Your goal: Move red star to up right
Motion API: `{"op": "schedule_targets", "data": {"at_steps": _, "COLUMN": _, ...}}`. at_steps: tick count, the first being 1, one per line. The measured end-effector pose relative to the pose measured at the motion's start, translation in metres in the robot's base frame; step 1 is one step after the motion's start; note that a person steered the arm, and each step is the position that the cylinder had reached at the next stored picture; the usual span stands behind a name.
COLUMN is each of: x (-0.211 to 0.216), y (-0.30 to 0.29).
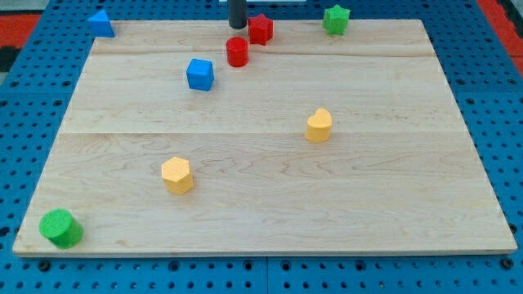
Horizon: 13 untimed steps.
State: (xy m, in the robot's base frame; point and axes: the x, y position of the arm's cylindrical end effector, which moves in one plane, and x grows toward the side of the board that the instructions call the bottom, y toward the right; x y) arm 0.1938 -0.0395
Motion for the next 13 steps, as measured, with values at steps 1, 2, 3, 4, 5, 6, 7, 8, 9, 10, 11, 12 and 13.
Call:
{"op": "schedule_targets", "data": {"at_steps": 1, "x": 0.004, "y": 0.042}}
{"op": "schedule_targets", "data": {"at_steps": 2, "x": 0.02, "y": 0.07}}
{"op": "schedule_targets", "data": {"at_steps": 3, "x": 0.03, "y": 0.078}}
{"op": "schedule_targets", "data": {"at_steps": 4, "x": 0.03, "y": 0.077}}
{"op": "schedule_targets", "data": {"at_steps": 5, "x": 0.037, "y": 0.057}}
{"op": "schedule_targets", "data": {"at_steps": 6, "x": 0.073, "y": 0.065}}
{"op": "schedule_targets", "data": {"at_steps": 7, "x": 0.099, "y": 0.11}}
{"op": "schedule_targets", "data": {"at_steps": 8, "x": 0.105, "y": 0.148}}
{"op": "schedule_targets", "data": {"at_steps": 9, "x": 0.105, "y": 0.154}}
{"op": "schedule_targets", "data": {"at_steps": 10, "x": 0.107, "y": 0.13}}
{"op": "schedule_targets", "data": {"at_steps": 11, "x": 0.108, "y": 0.115}}
{"op": "schedule_targets", "data": {"at_steps": 12, "x": 0.108, "y": 0.141}}
{"op": "schedule_targets", "data": {"at_steps": 13, "x": 0.097, "y": 0.162}}
